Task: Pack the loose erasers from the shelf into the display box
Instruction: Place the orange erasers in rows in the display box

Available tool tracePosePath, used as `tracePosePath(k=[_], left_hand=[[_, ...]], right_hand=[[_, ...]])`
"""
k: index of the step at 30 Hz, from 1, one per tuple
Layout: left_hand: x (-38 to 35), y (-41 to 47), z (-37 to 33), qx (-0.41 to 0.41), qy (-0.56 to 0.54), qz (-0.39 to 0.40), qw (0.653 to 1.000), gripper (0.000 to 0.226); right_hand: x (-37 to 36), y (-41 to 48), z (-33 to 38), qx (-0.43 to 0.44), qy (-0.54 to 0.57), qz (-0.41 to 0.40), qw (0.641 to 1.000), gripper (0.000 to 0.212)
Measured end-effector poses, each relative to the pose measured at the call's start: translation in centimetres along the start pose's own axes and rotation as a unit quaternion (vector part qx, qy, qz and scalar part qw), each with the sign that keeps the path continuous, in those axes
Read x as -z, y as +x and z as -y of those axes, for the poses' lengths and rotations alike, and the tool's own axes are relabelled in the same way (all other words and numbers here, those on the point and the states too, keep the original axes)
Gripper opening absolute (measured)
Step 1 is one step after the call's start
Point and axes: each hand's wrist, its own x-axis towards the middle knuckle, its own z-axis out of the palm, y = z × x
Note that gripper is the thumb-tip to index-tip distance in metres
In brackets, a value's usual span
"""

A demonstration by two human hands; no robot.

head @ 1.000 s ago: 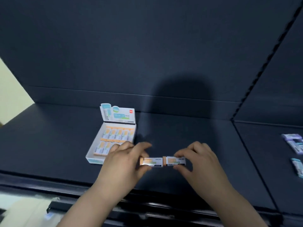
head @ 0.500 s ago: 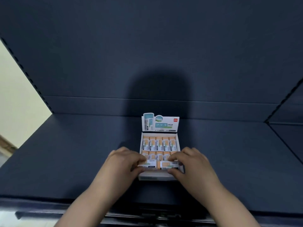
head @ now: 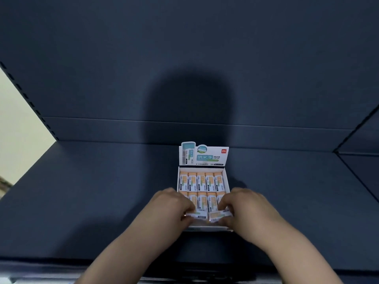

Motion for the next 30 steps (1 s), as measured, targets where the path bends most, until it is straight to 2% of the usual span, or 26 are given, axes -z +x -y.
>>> tracePosePath(k=[8, 11, 14, 16, 19, 22, 25, 27, 30], left_hand=[[1.2, 1.0, -0.6, 0.04, 0.097, 0.096, 0.99, 0.028], [1.7, 2.0, -1.3, 0.049, 0.142, 0.18, 0.972, 0.029], [1.8, 3.6, -2.1, 0.042, 0.176, 0.291, 0.939, 0.032], [1.7, 4.2, -2.3, 0.051, 0.189, 0.334, 0.922, 0.033], [0.9, 3.7, -2.0, 0.081, 0.229, 0.311, 0.919, 0.032], [0.0, 2.6, -1.5, 0.07, 0.218, 0.194, 0.954, 0.019], [-0.6, 2.2, -1.5, 0.055, 0.178, 0.129, 0.974, 0.019], [-0.6, 2.2, -1.6, 0.054, 0.169, 0.114, 0.977, 0.018], [-0.4, 2.4, -1.4, 0.069, 0.136, 0.123, 0.981, 0.014]], right_hand=[[1.3, 0.9, 0.5, -0.017, -0.059, 0.078, 0.995, 0.026], [1.3, 1.0, 0.8, -0.01, -0.081, 0.09, 0.993, 0.024], [1.1, 1.2, 1.0, -0.013, -0.09, 0.107, 0.99, 0.023], [0.9, 1.4, 1.0, -0.021, -0.084, 0.115, 0.99, 0.022], [0.8, 1.5, 0.9, -0.023, -0.071, 0.116, 0.99, 0.021], [0.6, 1.5, 0.9, -0.012, -0.074, 0.101, 0.992, 0.017], [0.6, 1.4, 1.1, -0.001, -0.074, 0.089, 0.993, 0.016], [0.6, 1.4, 1.0, -0.003, -0.07, 0.094, 0.993, 0.021], [0.6, 1.6, 1.1, -0.013, -0.09, 0.101, 0.991, 0.016]])
